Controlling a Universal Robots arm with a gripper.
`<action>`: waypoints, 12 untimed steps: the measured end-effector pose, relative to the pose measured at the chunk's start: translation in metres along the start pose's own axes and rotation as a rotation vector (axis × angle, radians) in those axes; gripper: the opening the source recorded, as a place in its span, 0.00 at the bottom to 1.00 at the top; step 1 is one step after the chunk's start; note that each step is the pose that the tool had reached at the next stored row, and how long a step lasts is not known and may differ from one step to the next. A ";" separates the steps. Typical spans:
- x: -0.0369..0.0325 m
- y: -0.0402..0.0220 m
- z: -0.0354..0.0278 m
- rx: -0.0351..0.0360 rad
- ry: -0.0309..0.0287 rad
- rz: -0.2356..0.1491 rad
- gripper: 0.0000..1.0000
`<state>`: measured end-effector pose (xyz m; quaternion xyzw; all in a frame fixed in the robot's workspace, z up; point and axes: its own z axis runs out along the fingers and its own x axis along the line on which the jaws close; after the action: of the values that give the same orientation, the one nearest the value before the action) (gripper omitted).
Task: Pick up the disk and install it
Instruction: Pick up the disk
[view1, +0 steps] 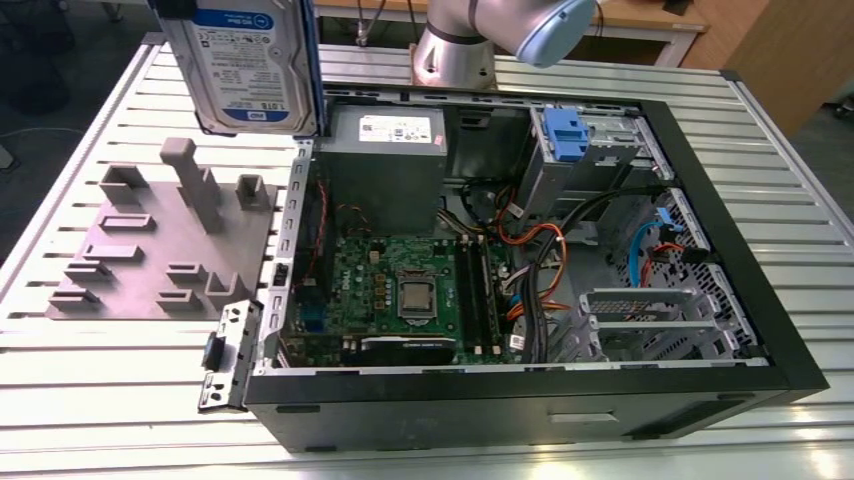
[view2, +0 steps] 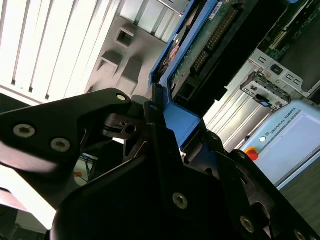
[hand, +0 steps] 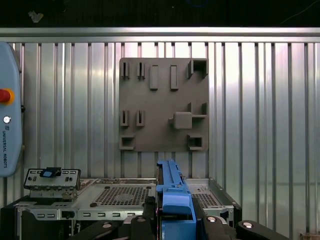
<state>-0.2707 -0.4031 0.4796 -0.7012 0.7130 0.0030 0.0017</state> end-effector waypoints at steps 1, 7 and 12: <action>0.0000 -0.0005 0.0000 0.0000 0.0000 0.000 0.36; 0.0000 -0.0028 0.0000 0.0001 -0.0001 0.000 0.36; -0.0001 -0.0051 0.0000 0.0000 0.0000 0.000 0.36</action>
<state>-0.2656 -0.4031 0.4796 -0.7012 0.7130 0.0030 0.0017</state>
